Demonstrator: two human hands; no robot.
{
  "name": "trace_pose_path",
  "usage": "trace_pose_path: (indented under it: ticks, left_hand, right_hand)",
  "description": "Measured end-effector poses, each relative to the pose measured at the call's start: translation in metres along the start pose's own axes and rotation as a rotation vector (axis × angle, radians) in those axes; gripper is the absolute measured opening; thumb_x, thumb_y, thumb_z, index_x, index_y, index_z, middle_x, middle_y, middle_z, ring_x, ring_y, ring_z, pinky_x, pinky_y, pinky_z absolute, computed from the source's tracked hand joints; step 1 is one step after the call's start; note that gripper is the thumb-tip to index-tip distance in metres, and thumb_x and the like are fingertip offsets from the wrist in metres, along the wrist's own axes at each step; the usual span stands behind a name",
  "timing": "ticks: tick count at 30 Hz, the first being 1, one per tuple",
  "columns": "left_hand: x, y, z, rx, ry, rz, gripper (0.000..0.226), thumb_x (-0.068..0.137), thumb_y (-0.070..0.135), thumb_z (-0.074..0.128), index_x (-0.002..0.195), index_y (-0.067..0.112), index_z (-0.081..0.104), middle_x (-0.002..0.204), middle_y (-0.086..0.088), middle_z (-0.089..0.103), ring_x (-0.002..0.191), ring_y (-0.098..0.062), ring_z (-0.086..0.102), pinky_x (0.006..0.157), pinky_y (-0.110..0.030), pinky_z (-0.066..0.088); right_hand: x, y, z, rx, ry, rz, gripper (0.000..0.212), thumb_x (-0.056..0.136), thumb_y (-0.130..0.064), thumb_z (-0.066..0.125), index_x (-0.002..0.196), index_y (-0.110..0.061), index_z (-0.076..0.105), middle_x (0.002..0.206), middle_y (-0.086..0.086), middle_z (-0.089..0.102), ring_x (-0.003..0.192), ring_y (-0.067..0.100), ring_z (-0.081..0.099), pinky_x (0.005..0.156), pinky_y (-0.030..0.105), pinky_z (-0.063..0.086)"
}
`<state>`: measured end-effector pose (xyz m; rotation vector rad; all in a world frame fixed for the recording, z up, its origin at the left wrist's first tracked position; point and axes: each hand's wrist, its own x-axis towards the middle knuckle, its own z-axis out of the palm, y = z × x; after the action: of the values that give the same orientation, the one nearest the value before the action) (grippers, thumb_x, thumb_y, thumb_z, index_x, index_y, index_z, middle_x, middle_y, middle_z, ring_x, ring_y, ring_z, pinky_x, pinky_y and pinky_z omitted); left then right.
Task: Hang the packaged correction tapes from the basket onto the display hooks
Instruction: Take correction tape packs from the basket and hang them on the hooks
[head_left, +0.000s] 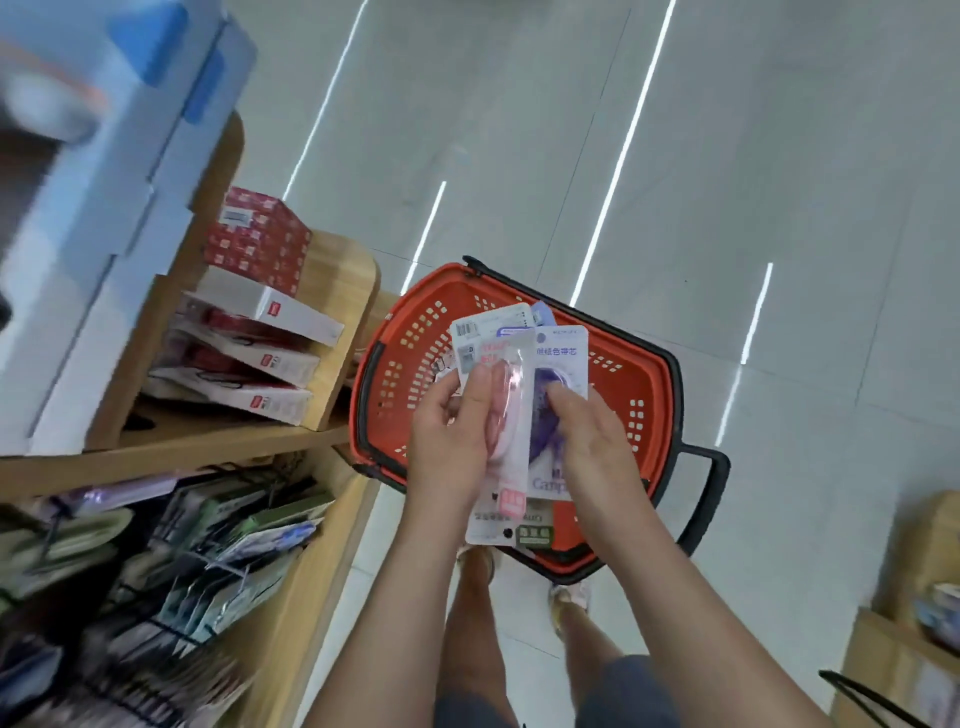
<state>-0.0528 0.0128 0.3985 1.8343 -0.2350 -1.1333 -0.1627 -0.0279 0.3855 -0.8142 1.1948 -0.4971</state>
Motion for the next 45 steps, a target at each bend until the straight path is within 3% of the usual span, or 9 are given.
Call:
trace_pose_path:
  ticks: [4,10,16,24,29,33,36,38,45]
  left_hand:
    - [-0.031,0.027,-0.006,0.030,0.127,0.055,0.027,0.089,0.055,0.061,0.101,0.033,0.072,0.096,-0.001,0.074,0.086,-0.015,0.072,0.083,-0.045,0.059]
    - [-0.078,0.065,-0.029,-0.162,0.024,-0.022,0.053,0.070,0.052,0.080,0.111,0.023,0.065,0.102,-0.007,0.076,0.094,-0.021,0.072,0.091,-0.049,0.056]
    - [-0.122,0.082,-0.073,-0.294,0.135,0.018,0.065,0.065,0.041,0.090,0.117,0.014,0.061,0.106,-0.011,0.075,0.099,-0.033,0.071,0.090,-0.056,0.055]
    - [-0.173,0.075,-0.137,-0.389,0.286,0.056,0.045,0.068,0.044,0.088,0.102,0.018,0.074,0.104,-0.012,0.075,0.098,-0.037,0.071,0.090,-0.060,0.054]
    - [-0.213,0.065,-0.163,-0.350,0.395,0.132,0.038,0.073,0.041,0.077,0.100,0.014,0.071,0.087,-0.002,0.076,0.076,-0.020,0.070,0.074,-0.041,0.059]
    - [-0.247,0.058,-0.173,-0.400,0.380,0.181,0.013,0.092,0.029,0.067,0.088,0.017,0.067,0.066,0.010,0.068,0.056,-0.002,0.059,0.054,-0.017,0.045]
    - [-0.276,0.052,-0.181,-0.492,0.397,0.233,0.024,0.094,0.028,0.066,0.113,0.015,0.060,0.090,0.003,0.074,0.077,-0.011,0.070,0.065,-0.029,0.056]
    - [-0.294,0.047,-0.188,-0.496,0.431,0.252,0.032,0.092,0.030,0.067,0.120,0.022,0.055,0.105,0.002,0.073,0.095,-0.017,0.071,0.077,-0.040,0.059]
    - [-0.352,0.036,-0.226,-0.479,0.475,0.364,0.041,0.088,0.040,0.070,0.122,0.028,0.051,0.117,0.000,0.070,0.108,-0.023,0.068,0.094,-0.055,0.053]
  right_hand:
    - [-0.026,-0.032,0.005,0.012,-0.062,-0.056,0.038,0.086,-0.051,0.059,0.108,-0.023,0.070,0.096,-0.002,0.077,0.087,0.015,0.074,0.075,0.032,0.058]
    - [-0.064,-0.073,0.026,-0.021,-0.085,-0.160,0.020,0.098,-0.030,0.061,0.116,-0.024,0.068,0.105,-0.001,0.075,0.096,0.019,0.073,0.085,0.040,0.059]
    - [-0.102,-0.097,0.055,0.063,-0.122,-0.133,0.013,0.097,-0.030,0.062,0.105,-0.024,0.071,0.100,0.010,0.075,0.095,0.036,0.071,0.087,0.056,0.057]
    - [-0.136,-0.127,0.065,-0.059,-0.300,-0.133,0.012,0.094,-0.021,0.063,0.090,-0.026,0.074,0.083,-0.001,0.076,0.074,0.017,0.072,0.073,0.040,0.056]
    - [-0.173,-0.140,0.078,-0.153,-0.572,-0.258,0.043,0.085,-0.019,0.070,0.111,-0.052,0.063,0.107,-0.009,0.073,0.091,0.012,0.071,0.081,0.035,0.058]
    - [-0.218,-0.118,0.103,-0.243,-0.678,-0.182,0.023,0.089,-0.016,0.067,0.111,-0.023,0.070,0.097,0.002,0.075,0.086,0.021,0.070,0.071,0.035,0.057]
    - [-0.245,-0.095,0.116,-0.263,-0.594,-0.171,0.014,0.089,-0.022,0.071,0.102,-0.018,0.072,0.093,0.008,0.076,0.083,0.030,0.072,0.074,0.044,0.059]
    - [-0.263,-0.087,0.122,-0.314,-0.574,-0.201,0.028,0.078,-0.035,0.078,0.102,-0.021,0.070,0.096,0.008,0.075,0.090,0.033,0.072,0.082,0.054,0.059]
    - [-0.323,-0.076,0.146,-0.304,-0.663,-0.262,0.032,0.083,-0.026,0.078,0.110,-0.018,0.063,0.096,-0.001,0.075,0.087,0.023,0.074,0.072,0.043,0.060]
